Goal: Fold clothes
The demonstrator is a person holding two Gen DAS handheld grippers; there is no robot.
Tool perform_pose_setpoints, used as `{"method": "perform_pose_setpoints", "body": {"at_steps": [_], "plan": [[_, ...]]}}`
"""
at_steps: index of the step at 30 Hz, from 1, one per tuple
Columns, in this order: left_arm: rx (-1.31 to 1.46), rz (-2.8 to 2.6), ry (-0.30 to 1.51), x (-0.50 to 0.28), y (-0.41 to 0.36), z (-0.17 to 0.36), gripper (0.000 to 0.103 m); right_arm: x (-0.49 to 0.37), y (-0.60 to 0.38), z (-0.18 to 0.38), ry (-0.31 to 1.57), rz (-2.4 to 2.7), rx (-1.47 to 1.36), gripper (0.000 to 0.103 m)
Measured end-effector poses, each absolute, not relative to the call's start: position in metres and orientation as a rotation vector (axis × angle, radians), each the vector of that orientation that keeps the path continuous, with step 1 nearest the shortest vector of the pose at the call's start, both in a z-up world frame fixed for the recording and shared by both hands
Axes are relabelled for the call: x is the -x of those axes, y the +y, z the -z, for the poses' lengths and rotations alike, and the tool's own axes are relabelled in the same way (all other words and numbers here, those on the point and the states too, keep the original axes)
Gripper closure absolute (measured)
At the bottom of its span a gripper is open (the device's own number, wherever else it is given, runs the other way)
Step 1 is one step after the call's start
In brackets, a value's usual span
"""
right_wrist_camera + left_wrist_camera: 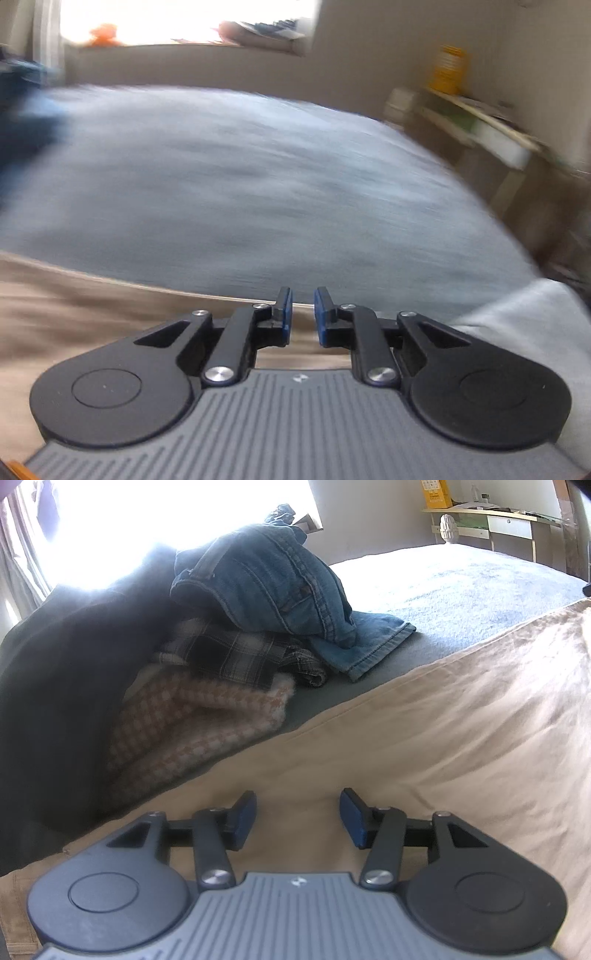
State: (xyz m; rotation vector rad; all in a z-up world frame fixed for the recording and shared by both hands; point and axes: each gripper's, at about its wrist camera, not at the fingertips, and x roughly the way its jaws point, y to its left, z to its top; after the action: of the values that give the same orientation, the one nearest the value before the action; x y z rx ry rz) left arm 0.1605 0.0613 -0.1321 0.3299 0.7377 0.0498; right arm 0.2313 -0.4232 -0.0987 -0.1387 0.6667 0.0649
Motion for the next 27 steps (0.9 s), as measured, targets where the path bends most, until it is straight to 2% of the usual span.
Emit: {"method": "perform_pose_setpoints", "body": {"at_steps": [1, 5, 9, 12, 16, 23, 27], "plan": [[-0.331, -0.051, 0.737, -0.160, 0.061, 0.132, 0.051, -0.226, -0.409, 0.096, 0.674, -0.143, 0.122, 0.093], [-0.348, -0.052, 0.729, -0.158, 0.059, 0.132, 0.051, -0.216, -0.392, 0.106, 0.763, -0.214, 0.188, 0.092], [-0.380, -0.043, 0.718, -0.158, 0.057, 0.133, 0.050, -0.217, -0.473, 0.117, 0.826, 0.261, 0.204, 0.089], [-0.386, -0.051, 0.724, -0.159, 0.057, 0.132, 0.046, -0.191, -0.499, 0.092, 0.760, 0.412, 0.153, 0.087], [-0.395, -0.062, 0.739, -0.162, 0.055, 0.128, 0.043, -0.145, -0.420, 0.074, 0.715, 0.065, 0.213, 0.087], [-0.392, -0.102, 0.705, -0.140, 0.051, 0.099, 0.044, -0.086, -0.264, 0.084, 0.674, -0.528, 0.440, 0.088], [-0.464, -0.081, 0.695, -0.106, 0.046, 0.093, 0.044, -0.097, -0.283, 0.108, 0.738, -0.466, 0.469, 0.088]]}}
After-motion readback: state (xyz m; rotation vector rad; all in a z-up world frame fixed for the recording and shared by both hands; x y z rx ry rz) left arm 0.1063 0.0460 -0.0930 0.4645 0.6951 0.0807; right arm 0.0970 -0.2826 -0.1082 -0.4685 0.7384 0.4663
